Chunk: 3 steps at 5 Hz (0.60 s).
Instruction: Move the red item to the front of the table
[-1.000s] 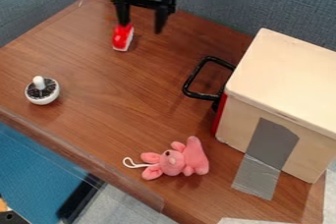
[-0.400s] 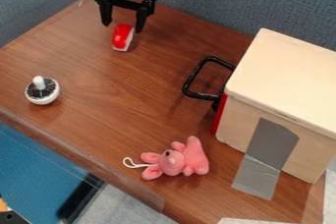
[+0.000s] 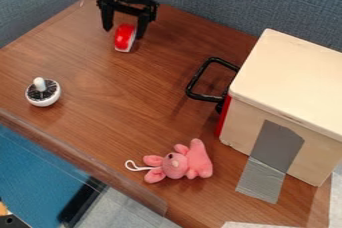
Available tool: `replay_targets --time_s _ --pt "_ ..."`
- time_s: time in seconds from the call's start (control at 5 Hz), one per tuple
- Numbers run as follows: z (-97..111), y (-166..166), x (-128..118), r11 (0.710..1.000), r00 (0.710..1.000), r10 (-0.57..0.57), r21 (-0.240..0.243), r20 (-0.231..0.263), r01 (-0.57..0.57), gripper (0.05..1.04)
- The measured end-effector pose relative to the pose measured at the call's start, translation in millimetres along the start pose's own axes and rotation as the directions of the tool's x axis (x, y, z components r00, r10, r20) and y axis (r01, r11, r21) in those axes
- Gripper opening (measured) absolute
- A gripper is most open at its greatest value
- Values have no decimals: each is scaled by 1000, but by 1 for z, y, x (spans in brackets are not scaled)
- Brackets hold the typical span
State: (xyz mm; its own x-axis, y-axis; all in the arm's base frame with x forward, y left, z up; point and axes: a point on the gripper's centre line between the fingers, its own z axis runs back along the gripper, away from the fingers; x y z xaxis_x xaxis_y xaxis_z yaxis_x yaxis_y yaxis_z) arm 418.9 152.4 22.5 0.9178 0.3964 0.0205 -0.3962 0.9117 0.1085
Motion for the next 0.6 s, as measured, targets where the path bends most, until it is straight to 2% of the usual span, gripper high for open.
replay_targets --time_s 0.2,0.4,0.6 --pt "-8 -8 -2 1000 1000 -11 0 -17 11 667" --pt "-10 -11 -4 1000 1000 -11 0 -19 11 575" --pt "0 -17 -16 1000 1000 -25 -18 -9 25 574"
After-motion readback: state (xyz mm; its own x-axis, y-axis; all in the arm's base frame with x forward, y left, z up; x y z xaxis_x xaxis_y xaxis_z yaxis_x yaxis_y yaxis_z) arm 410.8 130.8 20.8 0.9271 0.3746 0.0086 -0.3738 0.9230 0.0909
